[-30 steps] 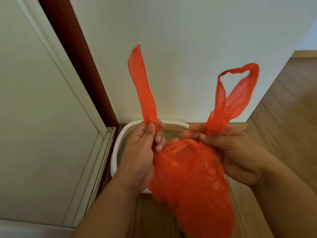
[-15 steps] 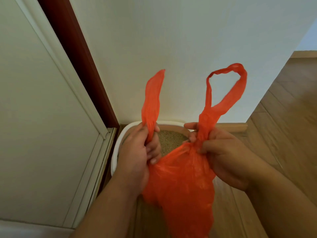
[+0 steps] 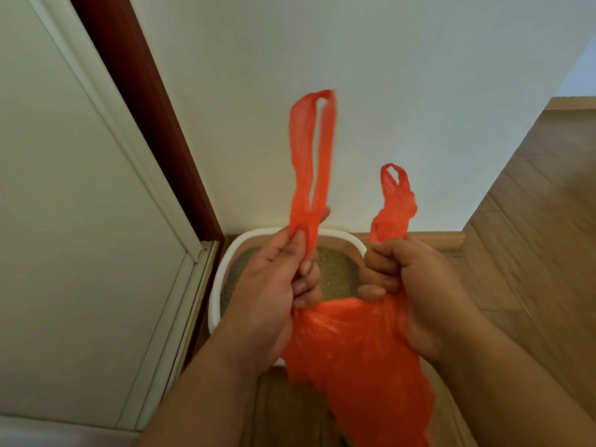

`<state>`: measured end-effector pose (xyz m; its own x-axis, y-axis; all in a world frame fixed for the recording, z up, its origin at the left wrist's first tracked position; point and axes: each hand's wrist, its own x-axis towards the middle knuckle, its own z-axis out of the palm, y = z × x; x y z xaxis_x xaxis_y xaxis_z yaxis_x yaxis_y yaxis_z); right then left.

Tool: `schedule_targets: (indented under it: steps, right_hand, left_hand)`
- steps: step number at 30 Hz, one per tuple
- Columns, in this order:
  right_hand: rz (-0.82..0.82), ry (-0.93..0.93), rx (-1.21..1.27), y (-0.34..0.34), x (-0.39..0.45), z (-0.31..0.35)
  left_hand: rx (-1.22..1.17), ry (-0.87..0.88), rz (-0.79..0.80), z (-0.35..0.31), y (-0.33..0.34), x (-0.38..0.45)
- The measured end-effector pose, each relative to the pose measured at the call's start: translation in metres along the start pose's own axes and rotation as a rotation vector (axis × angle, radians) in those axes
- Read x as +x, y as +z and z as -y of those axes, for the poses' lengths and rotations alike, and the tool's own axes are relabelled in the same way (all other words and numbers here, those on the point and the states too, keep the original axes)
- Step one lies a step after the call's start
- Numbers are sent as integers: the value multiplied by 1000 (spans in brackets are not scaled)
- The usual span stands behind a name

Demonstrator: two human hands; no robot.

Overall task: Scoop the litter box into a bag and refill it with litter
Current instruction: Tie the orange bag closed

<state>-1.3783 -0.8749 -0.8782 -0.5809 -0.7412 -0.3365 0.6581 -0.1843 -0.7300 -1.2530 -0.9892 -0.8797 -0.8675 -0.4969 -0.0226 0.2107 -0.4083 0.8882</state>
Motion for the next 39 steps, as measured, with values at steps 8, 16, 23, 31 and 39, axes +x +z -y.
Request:
schedule_targets:
  steps: [8, 16, 23, 31, 39]
  right_hand:
    - [352, 147, -329, -1, -14, -6]
    - [162, 30, -488, 8, -14, -13]
    - [213, -89, -317, 3, -6, -3]
    - [100, -30, -412, 2, 0, -13]
    - [207, -107, -273, 10, -7, -6]
  left_hand:
    - [389, -25, 185, 4, 8, -9]
    - [522, 107, 122, 10, 11, -5]
    - [360, -28, -157, 16, 9, 1]
    - [210, -97, -48, 16, 11, -1]
    - [91, -136, -160, 20, 5, 7]
